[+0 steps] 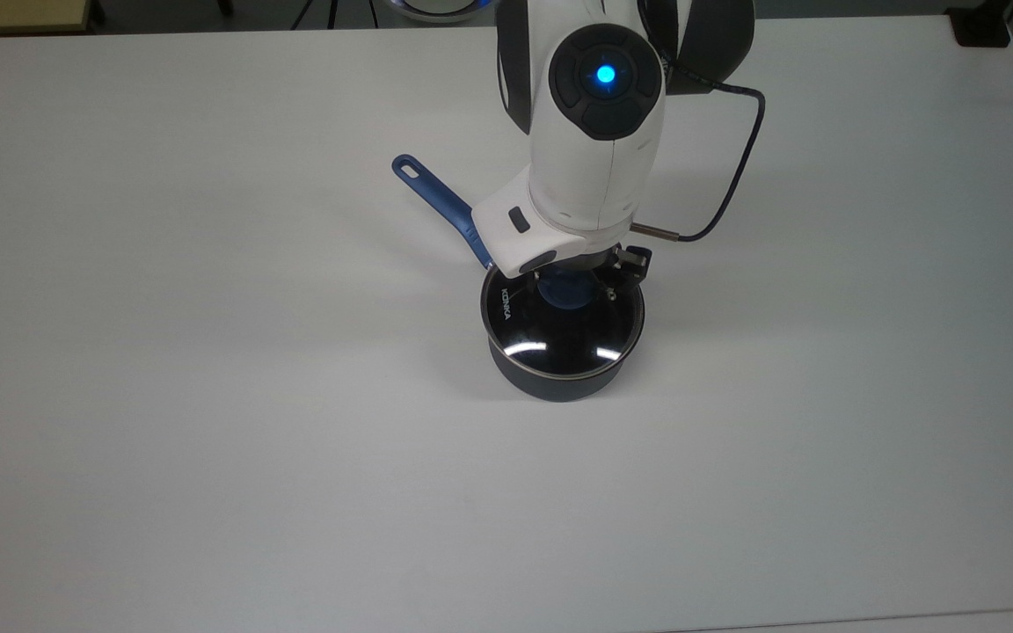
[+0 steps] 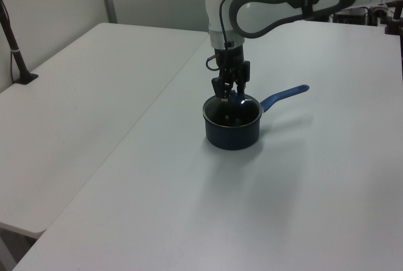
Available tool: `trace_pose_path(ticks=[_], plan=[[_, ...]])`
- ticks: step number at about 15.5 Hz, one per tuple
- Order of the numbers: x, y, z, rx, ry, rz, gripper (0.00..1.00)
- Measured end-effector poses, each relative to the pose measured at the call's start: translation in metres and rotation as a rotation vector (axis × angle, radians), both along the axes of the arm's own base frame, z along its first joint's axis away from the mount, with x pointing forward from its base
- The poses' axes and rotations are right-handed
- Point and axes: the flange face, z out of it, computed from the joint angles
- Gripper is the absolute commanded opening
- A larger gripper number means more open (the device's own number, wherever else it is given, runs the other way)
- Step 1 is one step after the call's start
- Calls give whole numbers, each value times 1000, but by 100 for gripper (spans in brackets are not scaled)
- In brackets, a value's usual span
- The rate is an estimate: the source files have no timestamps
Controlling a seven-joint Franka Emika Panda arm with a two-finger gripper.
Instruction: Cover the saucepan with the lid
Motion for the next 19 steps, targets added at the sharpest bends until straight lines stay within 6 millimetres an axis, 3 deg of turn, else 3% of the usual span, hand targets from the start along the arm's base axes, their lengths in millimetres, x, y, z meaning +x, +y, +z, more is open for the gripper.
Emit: trace_pose_path(ticks=[4, 7, 9, 11, 13, 15, 17, 19], plan=[[-3, 0, 3, 2, 13, 17, 100], [-4, -2, 19, 11, -8, 19, 100], [-8, -4, 40, 26, -36, 51, 100], [-18, -12, 75, 52, -74, 133, 100], [-38, -37, 120, 79, -107, 180, 100], [-62, -81, 157, 75, -127, 166, 100], [-84, -131, 179, 57, -140, 149, 100], [-99, -167, 185, 34, -136, 144, 100]])
